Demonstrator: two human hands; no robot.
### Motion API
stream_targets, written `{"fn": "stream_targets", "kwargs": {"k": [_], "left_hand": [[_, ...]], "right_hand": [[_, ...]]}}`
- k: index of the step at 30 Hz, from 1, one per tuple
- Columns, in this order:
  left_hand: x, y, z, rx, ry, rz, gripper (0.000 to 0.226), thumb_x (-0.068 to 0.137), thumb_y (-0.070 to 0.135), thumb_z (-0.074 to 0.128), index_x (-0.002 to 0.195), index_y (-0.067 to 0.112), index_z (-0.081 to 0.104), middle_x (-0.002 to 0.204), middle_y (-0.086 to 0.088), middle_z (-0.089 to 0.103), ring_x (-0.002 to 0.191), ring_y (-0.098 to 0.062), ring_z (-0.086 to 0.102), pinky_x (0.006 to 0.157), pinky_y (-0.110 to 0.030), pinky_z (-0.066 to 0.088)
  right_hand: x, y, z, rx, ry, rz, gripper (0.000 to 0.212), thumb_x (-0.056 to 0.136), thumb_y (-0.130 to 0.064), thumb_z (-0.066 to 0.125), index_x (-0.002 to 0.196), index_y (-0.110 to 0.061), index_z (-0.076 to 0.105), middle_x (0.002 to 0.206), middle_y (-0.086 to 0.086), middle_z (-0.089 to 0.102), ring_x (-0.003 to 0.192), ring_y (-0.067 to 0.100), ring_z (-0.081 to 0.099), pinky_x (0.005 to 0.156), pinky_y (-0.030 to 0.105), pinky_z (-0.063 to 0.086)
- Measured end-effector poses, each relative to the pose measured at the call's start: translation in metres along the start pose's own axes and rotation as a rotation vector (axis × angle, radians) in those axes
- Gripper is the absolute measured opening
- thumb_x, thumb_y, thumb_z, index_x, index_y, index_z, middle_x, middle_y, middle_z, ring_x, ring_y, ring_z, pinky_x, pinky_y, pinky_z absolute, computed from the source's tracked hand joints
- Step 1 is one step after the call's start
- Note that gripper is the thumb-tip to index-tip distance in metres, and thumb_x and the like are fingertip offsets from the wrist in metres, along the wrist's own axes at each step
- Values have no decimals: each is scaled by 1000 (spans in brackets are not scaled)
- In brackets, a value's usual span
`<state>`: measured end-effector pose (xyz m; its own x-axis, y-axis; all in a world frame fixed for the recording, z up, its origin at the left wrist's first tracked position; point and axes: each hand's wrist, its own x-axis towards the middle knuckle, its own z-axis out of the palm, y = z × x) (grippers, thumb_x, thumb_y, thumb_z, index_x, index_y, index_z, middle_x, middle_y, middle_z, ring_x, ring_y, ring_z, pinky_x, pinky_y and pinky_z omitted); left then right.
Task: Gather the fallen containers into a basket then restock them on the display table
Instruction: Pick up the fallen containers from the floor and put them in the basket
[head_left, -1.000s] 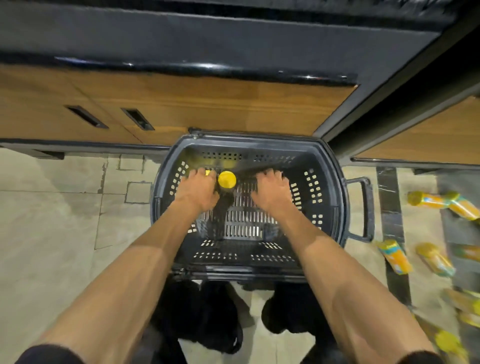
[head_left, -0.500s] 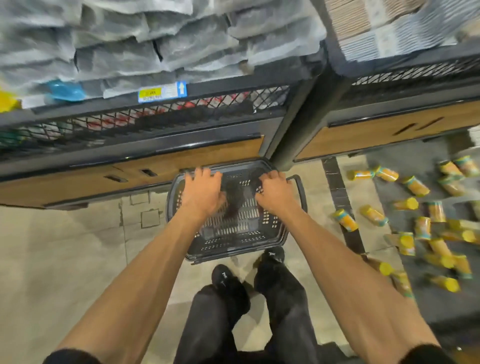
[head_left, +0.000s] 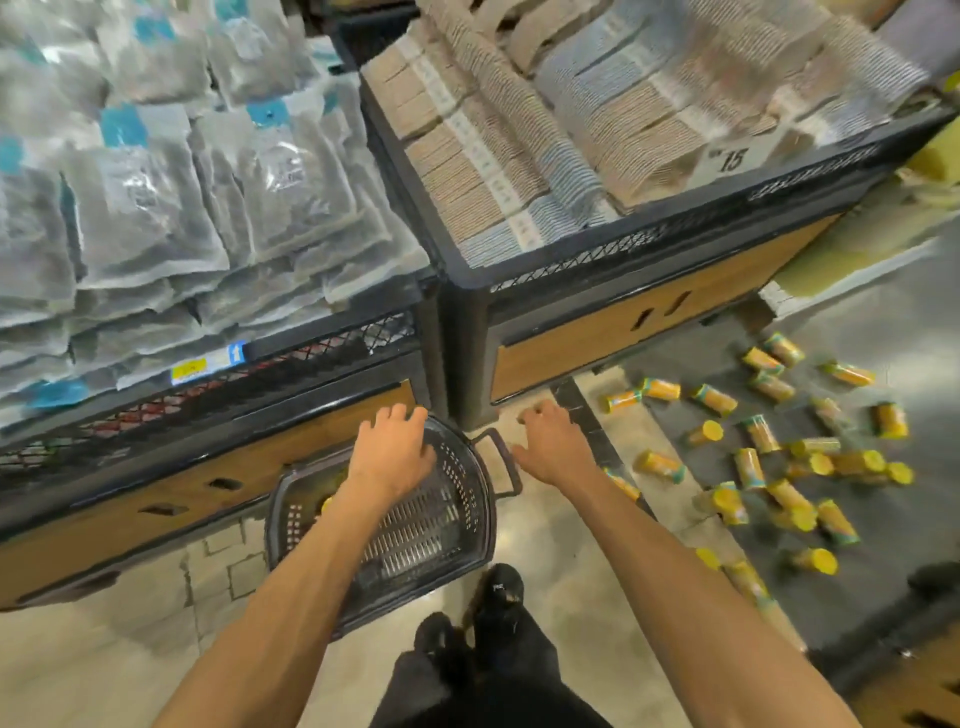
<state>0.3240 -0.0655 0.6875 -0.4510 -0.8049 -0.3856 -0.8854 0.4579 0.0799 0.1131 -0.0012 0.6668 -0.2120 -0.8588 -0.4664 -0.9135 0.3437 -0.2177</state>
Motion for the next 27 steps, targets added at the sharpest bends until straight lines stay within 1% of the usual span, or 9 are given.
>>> {"fn": "stream_targets", "kwargs": {"k": [5, 8, 10, 14, 16, 18, 22, 27], "left_hand": [[7, 38, -13, 76, 4, 167, 50, 94, 40, 51, 138, 18, 43, 132, -9, 53, 125, -31, 48, 99, -47, 41], [11, 64, -20, 120, 31, 281, 49, 94, 40, 51, 137, 18, 45, 130, -9, 53, 123, -31, 48, 98, -46, 41], [12, 83, -24, 155, 19, 354, 48, 94, 39, 50, 136, 17, 46, 129, -10, 54, 121, -32, 48, 96, -46, 41], [13, 128, -20, 232, -14, 498, 47, 94, 41, 51, 132, 14, 47, 130, -12, 53, 123, -34, 46, 98, -48, 40], [10, 153, -17, 243, -34, 559, 46, 93, 40, 51, 130, 14, 47, 129, -13, 52, 122, -34, 46, 98, -48, 40], [6, 178, -13, 252, -64, 608, 48, 93, 40, 50, 133, 15, 46, 130, -12, 52, 124, -33, 45, 99, -46, 38], [0, 226, 8, 283, -115, 701, 53, 94, 42, 48, 141, 16, 42, 136, -10, 50, 127, -31, 44, 100, -44, 38], [-4, 286, 39, 305, -195, 745, 51, 93, 42, 49, 136, 16, 44, 133, -9, 50, 124, -31, 45, 98, -46, 40]], "right_hand": [[-45, 49, -9, 78, 24, 161, 50, 94, -39, 56, 136, -13, 46, 140, 13, 38, 129, 34, 39, 102, 46, 41], [-75, 75, -1, 140, 91, 261, 44, 93, -36, 55, 128, -11, 50, 136, 14, 39, 122, 36, 43, 96, 44, 43], [-96, 87, 9, 210, 138, 338, 40, 92, -35, 56, 123, -10, 53, 133, 14, 42, 119, 37, 47, 92, 42, 45], [-134, 111, 27, 294, 167, 465, 44, 93, -35, 55, 131, -12, 51, 137, 13, 42, 123, 35, 46, 92, 42, 46], [-153, 127, 37, 330, 188, 530, 44, 91, -35, 56, 128, -12, 52, 134, 14, 45, 121, 36, 48, 92, 44, 48], [-171, 146, 45, 367, 175, 588, 43, 90, -34, 55, 127, -11, 53, 129, 15, 48, 117, 36, 49, 90, 44, 48], [-207, 185, 62, 413, 154, 699, 43, 90, -35, 57, 126, -11, 53, 128, 15, 48, 118, 36, 47, 93, 42, 44], [-246, 239, 82, 462, 131, 795, 46, 92, -36, 57, 127, -7, 51, 130, 17, 47, 121, 36, 47, 94, 42, 45]]}}
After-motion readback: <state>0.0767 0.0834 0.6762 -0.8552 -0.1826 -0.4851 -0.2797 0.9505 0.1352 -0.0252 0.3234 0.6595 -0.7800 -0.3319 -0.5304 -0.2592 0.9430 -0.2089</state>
